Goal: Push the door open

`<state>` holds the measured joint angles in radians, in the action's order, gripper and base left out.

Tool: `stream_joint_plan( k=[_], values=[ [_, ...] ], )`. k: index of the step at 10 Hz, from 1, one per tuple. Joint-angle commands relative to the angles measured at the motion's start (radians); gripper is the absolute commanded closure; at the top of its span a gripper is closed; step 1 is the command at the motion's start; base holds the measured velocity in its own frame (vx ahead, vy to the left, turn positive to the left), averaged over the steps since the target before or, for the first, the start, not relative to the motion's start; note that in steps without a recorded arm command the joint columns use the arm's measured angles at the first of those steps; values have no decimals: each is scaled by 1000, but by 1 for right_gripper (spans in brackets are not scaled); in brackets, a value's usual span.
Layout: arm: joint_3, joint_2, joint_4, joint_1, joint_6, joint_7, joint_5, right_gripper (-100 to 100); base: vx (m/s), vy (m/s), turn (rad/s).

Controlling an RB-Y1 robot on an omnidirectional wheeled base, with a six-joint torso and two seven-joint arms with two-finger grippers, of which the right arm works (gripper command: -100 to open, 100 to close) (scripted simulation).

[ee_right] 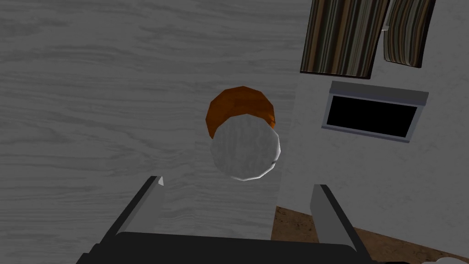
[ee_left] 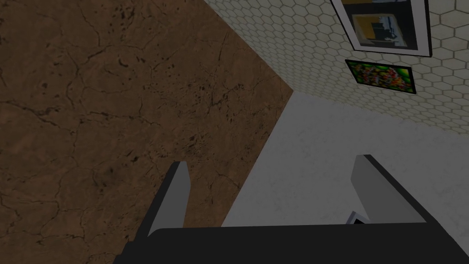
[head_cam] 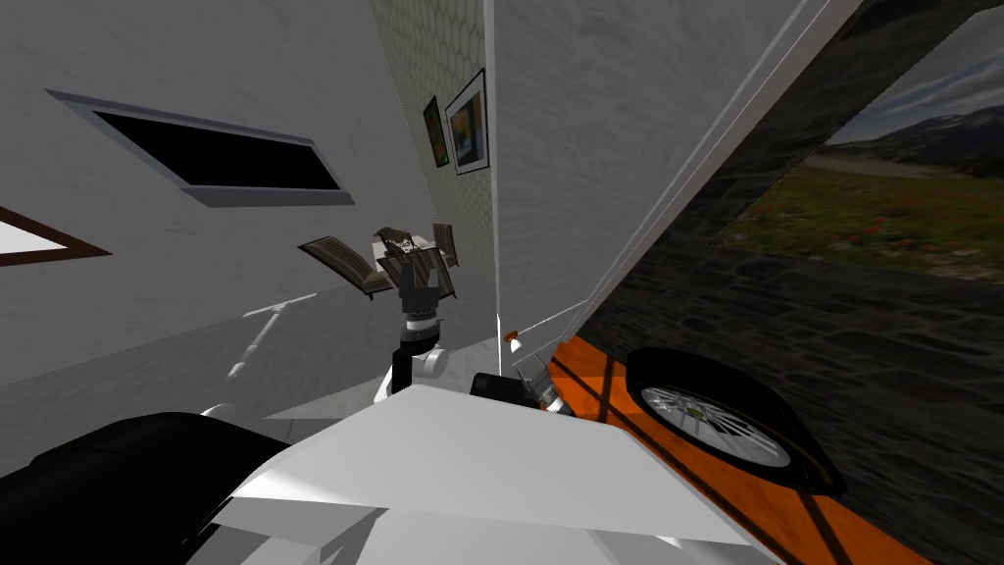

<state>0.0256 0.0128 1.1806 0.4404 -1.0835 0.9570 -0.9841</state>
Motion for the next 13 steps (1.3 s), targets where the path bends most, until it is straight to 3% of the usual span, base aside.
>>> stream_joint_plan(
  k=[1,2,3,8,9,10,12,13],
  values=[
    [-2,-24,-1,-11,13,-2,3,-100,162,117,21],
    [-1,-15,-3,-8,7,1,2,-100,71,49,0],
    [-1,-15,-3,-8,7,1,2,100,-8,-3,-3],
    [-1,-15,-3,-8,7,1,2,100,-16,-11,1],
    [15,11,-5,-4,9,6,26,-100,-97,33,-201],
    [20,1,-6,-2,9,7,35,-100,-159,35,-210],
    [30,-43,-7,0,11,10,49,-100,-152,40,-70],
    [28,-32,-10,-2,10,11,46,-100,-48,18,-12]
  ],
)
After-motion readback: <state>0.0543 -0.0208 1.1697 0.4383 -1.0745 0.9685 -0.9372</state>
